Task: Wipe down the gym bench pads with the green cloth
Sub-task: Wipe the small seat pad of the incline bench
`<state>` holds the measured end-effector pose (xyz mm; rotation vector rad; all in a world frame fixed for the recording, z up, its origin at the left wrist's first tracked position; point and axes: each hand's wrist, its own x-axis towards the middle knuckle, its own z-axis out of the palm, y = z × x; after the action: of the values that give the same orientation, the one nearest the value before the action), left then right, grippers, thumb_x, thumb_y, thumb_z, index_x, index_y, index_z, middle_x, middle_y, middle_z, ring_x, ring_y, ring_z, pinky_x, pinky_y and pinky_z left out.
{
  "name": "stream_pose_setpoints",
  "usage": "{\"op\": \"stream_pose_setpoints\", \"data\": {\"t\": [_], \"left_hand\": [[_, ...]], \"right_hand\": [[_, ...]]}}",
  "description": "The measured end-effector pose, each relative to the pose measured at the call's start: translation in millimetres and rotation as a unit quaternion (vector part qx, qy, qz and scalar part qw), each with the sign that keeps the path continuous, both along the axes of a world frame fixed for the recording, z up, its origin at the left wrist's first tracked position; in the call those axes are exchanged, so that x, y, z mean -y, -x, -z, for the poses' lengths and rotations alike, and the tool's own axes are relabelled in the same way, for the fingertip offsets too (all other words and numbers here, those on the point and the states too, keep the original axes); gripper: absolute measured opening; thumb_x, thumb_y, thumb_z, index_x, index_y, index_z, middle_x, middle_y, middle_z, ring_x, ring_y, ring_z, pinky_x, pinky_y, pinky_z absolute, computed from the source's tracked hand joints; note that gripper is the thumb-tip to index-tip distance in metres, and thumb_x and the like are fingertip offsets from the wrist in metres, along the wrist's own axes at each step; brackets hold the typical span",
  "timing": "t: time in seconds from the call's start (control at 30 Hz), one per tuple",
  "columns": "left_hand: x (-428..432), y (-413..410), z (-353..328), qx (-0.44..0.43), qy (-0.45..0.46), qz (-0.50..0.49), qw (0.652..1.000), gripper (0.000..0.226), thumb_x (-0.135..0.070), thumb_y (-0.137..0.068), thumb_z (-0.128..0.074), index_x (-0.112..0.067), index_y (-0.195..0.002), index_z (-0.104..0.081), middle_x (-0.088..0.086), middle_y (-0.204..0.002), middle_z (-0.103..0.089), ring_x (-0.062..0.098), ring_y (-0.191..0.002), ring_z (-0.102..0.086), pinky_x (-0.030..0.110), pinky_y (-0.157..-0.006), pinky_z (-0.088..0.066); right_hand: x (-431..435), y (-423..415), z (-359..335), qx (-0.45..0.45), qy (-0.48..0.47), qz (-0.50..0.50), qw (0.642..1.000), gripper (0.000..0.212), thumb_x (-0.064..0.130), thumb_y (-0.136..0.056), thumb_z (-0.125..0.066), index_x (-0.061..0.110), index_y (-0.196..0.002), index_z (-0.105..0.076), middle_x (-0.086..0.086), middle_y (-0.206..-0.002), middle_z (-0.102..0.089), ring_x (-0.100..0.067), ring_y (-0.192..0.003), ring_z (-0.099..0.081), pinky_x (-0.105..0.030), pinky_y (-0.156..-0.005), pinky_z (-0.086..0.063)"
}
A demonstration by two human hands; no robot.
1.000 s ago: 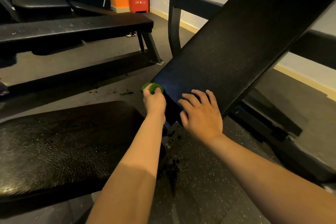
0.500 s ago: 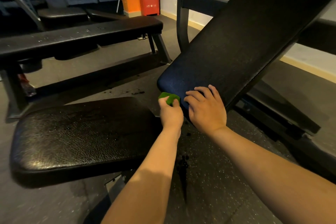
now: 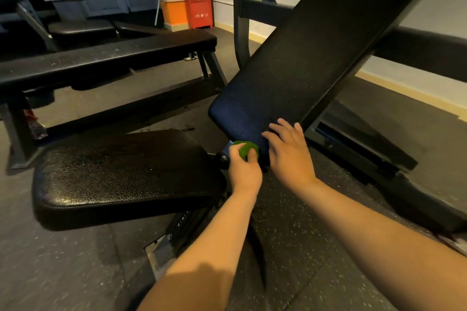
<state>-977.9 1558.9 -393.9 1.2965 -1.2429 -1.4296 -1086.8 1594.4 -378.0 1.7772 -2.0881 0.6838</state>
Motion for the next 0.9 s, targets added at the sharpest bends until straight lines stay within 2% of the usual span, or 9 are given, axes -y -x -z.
{"op": "stream_pose_setpoints", "data": {"t": [0.1, 0.17, 0.27, 0.43, 0.57, 0.67, 0.77, 0.83, 0.9], "left_hand": [[17, 0, -1, -0.025, -0.012, -0.065, 0.997, 0.022, -0.024, -0.102, -0.054, -0.032, -0.122, -0.052, 0.003, -0.120, -0.061, 0.023, -0.106, -0.062, 0.048, -0.094, -0.055], [25, 4, -3, -0.030, -0.018, -0.080, 0.996, 0.025, -0.024, -0.103, -0.053, -0.031, -0.126, -0.052, 0.002, -0.123, -0.061, 0.023, -0.110, -0.061, 0.045, -0.096, -0.053], [20, 12, -1, -0.037, -0.010, -0.058, 0.998, 0.027, -0.024, -0.105, -0.048, -0.028, -0.131, -0.047, 0.004, -0.129, -0.056, 0.024, -0.114, -0.058, 0.036, -0.089, -0.047], [5, 12, 5, -0.023, 0.016, -0.024, 0.999, 0.026, -0.023, -0.105, -0.047, -0.025, -0.130, -0.049, 0.003, -0.123, -0.059, 0.019, -0.107, -0.060, 0.030, -0.083, -0.045], [-9, 4, 8, -0.009, 0.038, 0.038, 0.999, 0.024, -0.019, -0.104, -0.050, -0.027, -0.126, -0.055, -0.005, -0.117, -0.062, 0.012, -0.107, -0.060, 0.026, -0.085, -0.047], [-20, -5, 5, -0.007, 0.042, 0.087, 0.995, 0.023, -0.017, -0.104, -0.051, -0.029, -0.122, -0.058, -0.006, -0.118, -0.064, 0.010, -0.112, -0.061, 0.031, -0.097, -0.050], [-32, -17, -1, 0.013, 0.036, 0.123, 0.992, 0.024, -0.021, -0.105, -0.048, -0.028, -0.124, -0.060, -0.006, -0.117, -0.066, 0.010, -0.110, -0.063, 0.034, -0.098, -0.052], [-41, -27, -9, 0.010, 0.037, 0.130, 0.991, 0.025, -0.022, -0.106, -0.046, -0.029, -0.126, -0.060, -0.006, -0.115, -0.067, 0.010, -0.109, -0.063, 0.031, -0.093, -0.053], [-48, -40, -17, 0.015, 0.046, 0.122, 0.991, 0.025, -0.025, -0.106, -0.046, -0.030, -0.128, -0.058, -0.007, -0.116, -0.066, 0.008, -0.108, -0.063, 0.025, -0.085, -0.051]], "right_hand": [[-4, -4, 4, 0.028, -0.007, 0.001, 1.000, 0.041, 0.010, -0.094, -0.058, 0.013, -0.134, -0.061, -0.009, -0.147, -0.050, -0.027, -0.147, -0.030, -0.042, -0.122, -0.005], [-3, -8, 6, 0.040, -0.010, 0.004, 0.999, 0.042, 0.010, -0.095, -0.056, 0.014, -0.136, -0.059, -0.008, -0.150, -0.047, -0.026, -0.148, -0.026, -0.040, -0.122, -0.001], [-2, -4, 8, 0.038, -0.012, 0.001, 0.999, 0.043, 0.012, -0.097, -0.052, 0.016, -0.140, -0.055, -0.006, -0.153, -0.043, -0.023, -0.150, -0.021, -0.038, -0.121, 0.003], [-3, -1, 9, 0.056, -0.008, -0.009, 0.998, 0.043, 0.013, -0.099, -0.049, 0.019, -0.142, -0.053, -0.004, -0.156, -0.039, -0.021, -0.151, -0.017, -0.036, -0.121, 0.006], [-1, -3, 12, 0.075, -0.006, -0.011, 0.997, 0.042, 0.012, -0.099, -0.050, 0.018, -0.141, -0.054, -0.005, -0.155, -0.040, -0.022, -0.151, -0.016, -0.039, -0.123, 0.003], [-5, -8, 12, 0.101, -0.012, -0.016, 0.995, 0.040, 0.015, -0.099, -0.050, 0.020, -0.139, -0.056, -0.003, -0.156, -0.039, -0.020, -0.152, -0.015, -0.038, -0.123, 0.001], [-14, -16, 15, 0.133, -0.038, -0.036, 0.990, 0.037, 0.015, -0.099, -0.050, 0.020, -0.134, -0.060, -0.002, -0.156, -0.039, -0.018, -0.152, -0.014, -0.035, -0.123, 0.000], [-21, -23, 16, 0.183, -0.041, -0.053, 0.981, 0.036, 0.013, -0.099, -0.049, 0.018, -0.131, -0.063, -0.002, -0.150, -0.047, -0.018, -0.149, -0.021, -0.032, -0.122, -0.008], [-29, -36, 11, 0.262, -0.022, -0.066, 0.963, 0.033, 0.014, -0.100, -0.048, 0.018, -0.129, -0.064, -0.001, -0.136, -0.056, -0.017, -0.138, -0.039, -0.028, -0.117, -0.027]]}}
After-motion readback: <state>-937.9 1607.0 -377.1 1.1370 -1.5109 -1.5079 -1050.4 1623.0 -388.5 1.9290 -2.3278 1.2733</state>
